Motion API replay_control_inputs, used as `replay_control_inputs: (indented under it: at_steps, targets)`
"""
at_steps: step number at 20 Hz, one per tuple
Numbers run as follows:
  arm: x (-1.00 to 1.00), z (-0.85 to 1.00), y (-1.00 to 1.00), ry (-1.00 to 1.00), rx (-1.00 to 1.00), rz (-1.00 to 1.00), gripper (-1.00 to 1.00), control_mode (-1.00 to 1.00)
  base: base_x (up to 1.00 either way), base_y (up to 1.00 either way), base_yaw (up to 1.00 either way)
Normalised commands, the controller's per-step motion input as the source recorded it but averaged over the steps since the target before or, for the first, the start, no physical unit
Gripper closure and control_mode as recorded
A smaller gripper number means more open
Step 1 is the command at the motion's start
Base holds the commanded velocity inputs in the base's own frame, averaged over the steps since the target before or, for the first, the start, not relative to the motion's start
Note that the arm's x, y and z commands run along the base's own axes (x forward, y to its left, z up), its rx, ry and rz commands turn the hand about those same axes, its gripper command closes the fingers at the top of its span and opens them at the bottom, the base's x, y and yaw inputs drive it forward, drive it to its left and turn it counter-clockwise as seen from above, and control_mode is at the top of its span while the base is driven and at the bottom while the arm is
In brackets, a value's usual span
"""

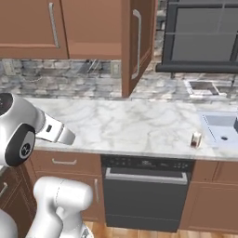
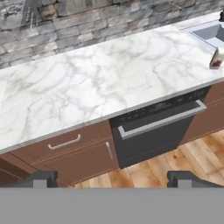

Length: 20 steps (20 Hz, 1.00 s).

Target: Open the cabinet. Pick the spray and place it next to the sink. Then close the cabinet.

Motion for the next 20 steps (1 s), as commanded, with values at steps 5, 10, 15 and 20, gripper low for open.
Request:
replay_control_inputs:
  at_steps: [5,10,15,20]
  targets:
    - [0.0,0.0,0.0,0.0,0.0,0.0,-1.0,1.0,0.51,0.0,0.06]
    - [0.0,0.0,0.0,0.0,0.0,0.0,-1.0,1.0,0.43,0.0,0.16]
    - [0.0,0.0,0.0,0.0,0.0,0.0,-1.0,1.0,0.29,-0.01,0.21]
    - [0.0,0.0,0.0,0.0,0.0,0.0,-1.0,1.0,0.0,-0.1,0.15]
